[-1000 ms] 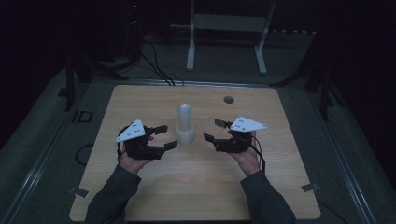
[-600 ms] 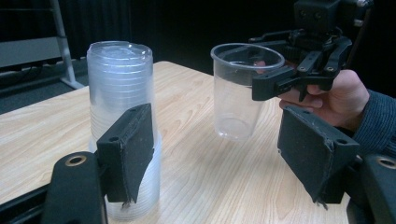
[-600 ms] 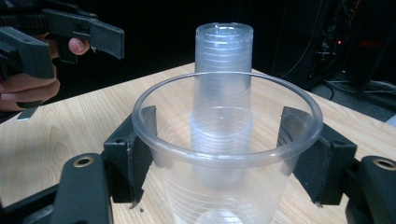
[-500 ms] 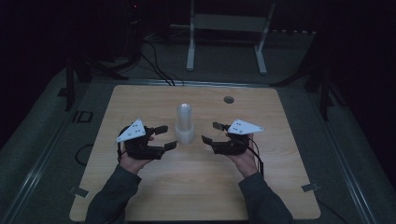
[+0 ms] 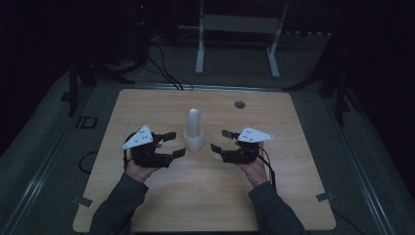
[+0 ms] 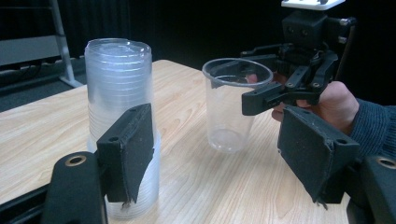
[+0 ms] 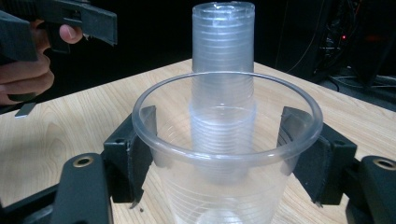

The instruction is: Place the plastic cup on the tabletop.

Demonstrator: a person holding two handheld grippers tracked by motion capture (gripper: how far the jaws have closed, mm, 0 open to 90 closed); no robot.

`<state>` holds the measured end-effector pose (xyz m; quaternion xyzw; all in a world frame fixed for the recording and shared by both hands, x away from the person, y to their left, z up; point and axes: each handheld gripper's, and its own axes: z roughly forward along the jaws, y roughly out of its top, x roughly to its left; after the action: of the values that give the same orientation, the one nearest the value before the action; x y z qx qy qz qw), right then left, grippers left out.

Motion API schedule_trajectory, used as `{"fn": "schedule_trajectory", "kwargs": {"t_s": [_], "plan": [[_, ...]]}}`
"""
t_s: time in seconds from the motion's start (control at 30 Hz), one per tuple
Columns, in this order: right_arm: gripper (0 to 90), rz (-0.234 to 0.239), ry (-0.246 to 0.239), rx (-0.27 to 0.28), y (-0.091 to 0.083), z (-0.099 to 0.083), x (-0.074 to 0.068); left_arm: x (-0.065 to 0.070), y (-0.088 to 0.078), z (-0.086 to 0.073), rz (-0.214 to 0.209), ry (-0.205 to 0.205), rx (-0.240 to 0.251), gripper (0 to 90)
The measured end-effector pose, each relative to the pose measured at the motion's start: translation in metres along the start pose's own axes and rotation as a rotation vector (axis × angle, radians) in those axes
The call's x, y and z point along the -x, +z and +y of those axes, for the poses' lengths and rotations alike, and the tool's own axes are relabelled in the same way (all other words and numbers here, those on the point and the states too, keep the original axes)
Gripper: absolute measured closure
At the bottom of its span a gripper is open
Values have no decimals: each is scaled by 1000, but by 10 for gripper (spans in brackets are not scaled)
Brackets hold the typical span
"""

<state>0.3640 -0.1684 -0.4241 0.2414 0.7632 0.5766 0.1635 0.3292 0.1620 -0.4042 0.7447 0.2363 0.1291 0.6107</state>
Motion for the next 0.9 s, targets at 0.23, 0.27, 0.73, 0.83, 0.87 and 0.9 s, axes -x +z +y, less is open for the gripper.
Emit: {"fn": "schedule_trajectory", "kwargs": {"t_s": [0.23,0.27,0.73,0.83,0.87,0.9], "plan": [[286,-5,5,-4,4,-8,3,0,-1,0,2,1,1,271],[286,-6,6,-6,5,-10,3,0,-1,0,1,1,1,271],[285,-14,43,-42,16,-25,9,0,-1,0,1,1,1,271],[286,-13,55,-55,19,-28,11,0,0,0,1,1,1,271],[285,-13,59,-58,20,-29,11,0,0,0,0,0,0,271],[285,-14,59,-62,21,-30,12,0,0,0,1,0,1,271]]}}
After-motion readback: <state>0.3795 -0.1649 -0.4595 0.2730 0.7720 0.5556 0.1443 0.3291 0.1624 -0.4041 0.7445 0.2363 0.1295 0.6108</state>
